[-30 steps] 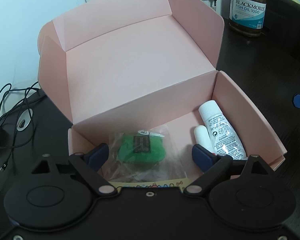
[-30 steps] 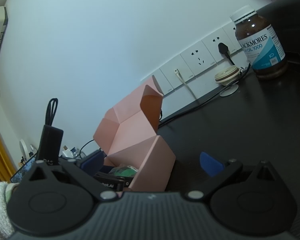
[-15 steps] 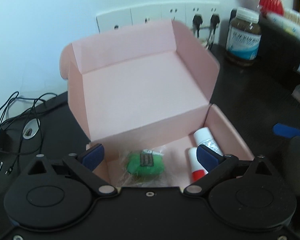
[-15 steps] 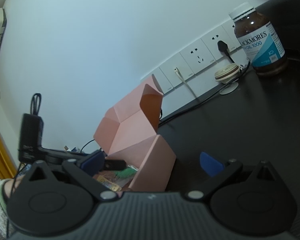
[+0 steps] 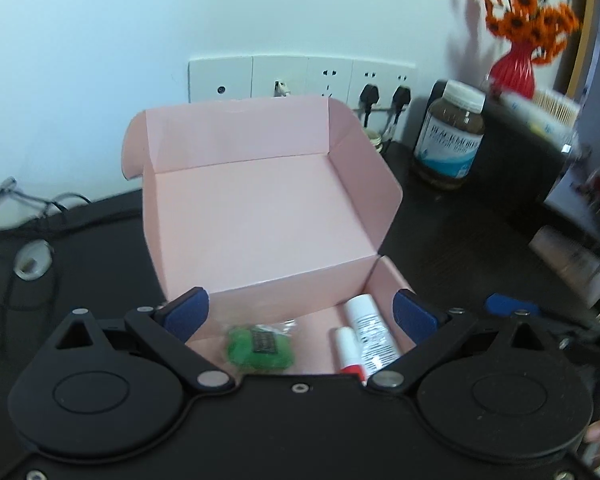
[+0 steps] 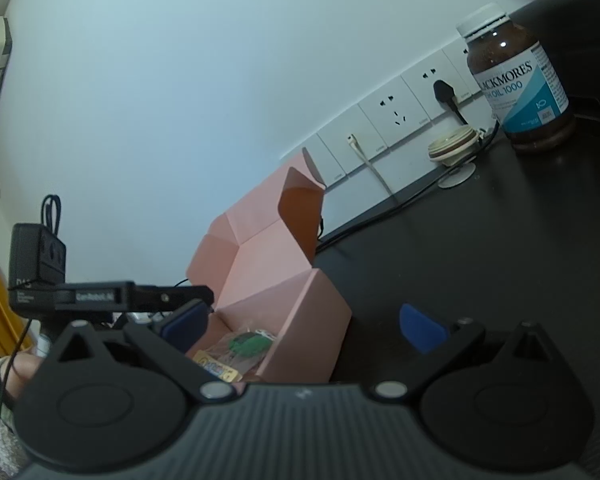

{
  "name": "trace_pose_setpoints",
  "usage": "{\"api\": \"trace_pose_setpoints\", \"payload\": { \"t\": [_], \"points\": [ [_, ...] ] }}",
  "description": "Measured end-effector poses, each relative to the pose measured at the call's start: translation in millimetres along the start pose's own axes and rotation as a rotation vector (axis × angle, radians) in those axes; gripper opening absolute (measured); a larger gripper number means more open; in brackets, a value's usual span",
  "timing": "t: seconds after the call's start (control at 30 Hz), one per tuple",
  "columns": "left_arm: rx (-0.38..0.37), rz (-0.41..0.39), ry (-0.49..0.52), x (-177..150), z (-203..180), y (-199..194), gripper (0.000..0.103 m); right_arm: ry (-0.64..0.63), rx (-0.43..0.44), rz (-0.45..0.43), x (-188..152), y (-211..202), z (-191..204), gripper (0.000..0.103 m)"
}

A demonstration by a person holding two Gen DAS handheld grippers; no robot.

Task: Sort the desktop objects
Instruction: 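Open the left gripper and release the green packet in the box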

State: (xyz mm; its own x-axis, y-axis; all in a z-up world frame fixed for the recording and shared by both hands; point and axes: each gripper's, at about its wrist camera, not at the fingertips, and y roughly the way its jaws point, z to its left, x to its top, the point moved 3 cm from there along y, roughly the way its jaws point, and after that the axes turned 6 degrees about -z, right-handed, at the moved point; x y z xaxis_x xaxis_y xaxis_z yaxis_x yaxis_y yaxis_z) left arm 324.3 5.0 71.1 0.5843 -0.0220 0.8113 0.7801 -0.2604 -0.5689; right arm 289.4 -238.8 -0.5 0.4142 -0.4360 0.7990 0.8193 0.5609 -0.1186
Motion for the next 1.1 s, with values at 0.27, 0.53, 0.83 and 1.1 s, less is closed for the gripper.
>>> {"api": "trace_pose_setpoints", "payload": {
  "t": [0.27,0.53,0.83,1.1],
  "points": [
    [-0.063,0.06,-0.081,-7.3,1.7,16.3,0.1,0.003,0.003,0.002,0.2,-0.2,-0.4,0.102],
    [-0.09,0.101,-0.067,-18.6,-8.6,13.7,0.1,0.003,0.008,0.005,0.2,0.6,-0.6,0.102],
    [-0.019,0.18,-0.04,-42.2,-5.4,30.0,0.1,0.002,0.005,0.001,0.3,0.6,-0.8,0.102],
    [-0.01,0.185,-0.032,-39.9,-8.5,33.2,0.1,0.007,0.006,0.003,0.2,0.8,-1.6,0.102]
  ]
}}
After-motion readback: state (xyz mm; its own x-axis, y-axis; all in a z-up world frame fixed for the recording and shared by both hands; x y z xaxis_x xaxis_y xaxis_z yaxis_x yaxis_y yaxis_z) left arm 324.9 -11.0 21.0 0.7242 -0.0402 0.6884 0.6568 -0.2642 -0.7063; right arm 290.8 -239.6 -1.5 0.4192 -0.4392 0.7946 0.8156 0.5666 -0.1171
